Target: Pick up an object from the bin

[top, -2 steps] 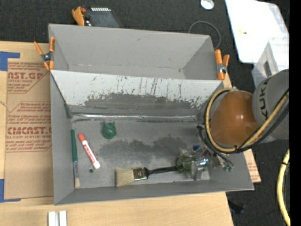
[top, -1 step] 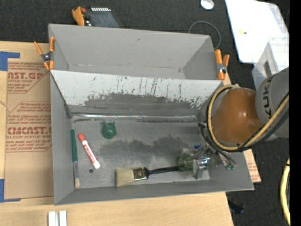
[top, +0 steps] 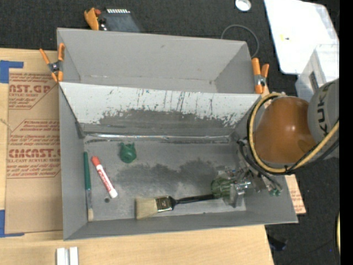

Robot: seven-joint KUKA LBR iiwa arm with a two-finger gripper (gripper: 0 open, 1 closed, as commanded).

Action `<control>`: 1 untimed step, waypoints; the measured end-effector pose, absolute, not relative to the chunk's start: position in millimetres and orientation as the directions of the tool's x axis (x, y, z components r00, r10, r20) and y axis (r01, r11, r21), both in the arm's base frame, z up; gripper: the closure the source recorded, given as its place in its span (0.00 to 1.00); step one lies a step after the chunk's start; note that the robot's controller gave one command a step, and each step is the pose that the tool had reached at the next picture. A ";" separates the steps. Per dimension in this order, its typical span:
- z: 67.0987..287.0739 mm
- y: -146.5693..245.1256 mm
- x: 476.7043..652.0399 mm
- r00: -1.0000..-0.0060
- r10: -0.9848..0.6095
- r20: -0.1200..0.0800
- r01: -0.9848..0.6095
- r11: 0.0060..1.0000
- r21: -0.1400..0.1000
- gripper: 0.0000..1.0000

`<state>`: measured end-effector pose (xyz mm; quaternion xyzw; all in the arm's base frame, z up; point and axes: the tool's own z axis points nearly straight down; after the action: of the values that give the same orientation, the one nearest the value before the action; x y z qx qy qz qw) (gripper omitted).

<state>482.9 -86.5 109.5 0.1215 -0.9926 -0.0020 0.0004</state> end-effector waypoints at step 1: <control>136.2 -86.7 484.6 -0.970 -0.241 -0.006 -0.241 0.970 0.001 1.00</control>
Offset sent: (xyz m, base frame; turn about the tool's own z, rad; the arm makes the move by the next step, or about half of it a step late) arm 0.0008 0.0000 0.0625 -0.0003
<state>484.6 -86.7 136.2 0.1215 -0.9926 -0.0010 -0.0028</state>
